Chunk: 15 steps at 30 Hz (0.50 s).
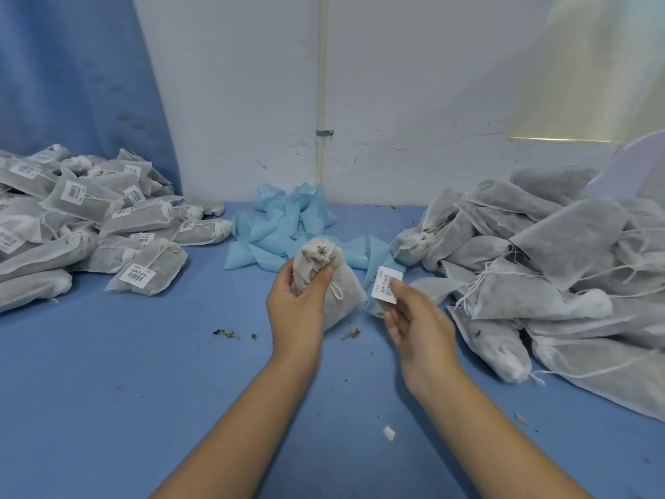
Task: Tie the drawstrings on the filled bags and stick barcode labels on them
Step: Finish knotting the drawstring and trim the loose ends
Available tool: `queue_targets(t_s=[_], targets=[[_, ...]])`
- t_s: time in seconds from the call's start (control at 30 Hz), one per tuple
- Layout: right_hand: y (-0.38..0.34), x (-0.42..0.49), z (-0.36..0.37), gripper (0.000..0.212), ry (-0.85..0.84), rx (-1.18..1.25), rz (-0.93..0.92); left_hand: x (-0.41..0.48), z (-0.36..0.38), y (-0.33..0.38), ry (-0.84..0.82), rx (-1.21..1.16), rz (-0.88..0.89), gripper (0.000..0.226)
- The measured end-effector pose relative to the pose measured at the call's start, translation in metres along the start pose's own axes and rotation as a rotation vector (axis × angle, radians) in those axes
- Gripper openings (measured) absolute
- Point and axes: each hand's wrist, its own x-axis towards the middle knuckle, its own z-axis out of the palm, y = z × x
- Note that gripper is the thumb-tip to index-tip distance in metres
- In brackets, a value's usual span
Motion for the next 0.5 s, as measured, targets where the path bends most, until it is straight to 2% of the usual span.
queue_targets(t_s=[0.1,0.2,0.5], targets=[[0.005,-0.008,0.006,0.011,-0.139,-0.02,0.084,-0.002,0.003,0.002,0.007,0.018,0.053,0.02],[0.01,-0.015,0.014,0.008,-0.21,-0.054,0.13,-0.002,0.004,0.003,0.008,0.01,0.076,0.02],[0.019,-0.022,0.012,0.008,-0.182,-0.129,0.21,-0.003,0.005,0.003,-0.009,-0.012,0.042,0.015]])
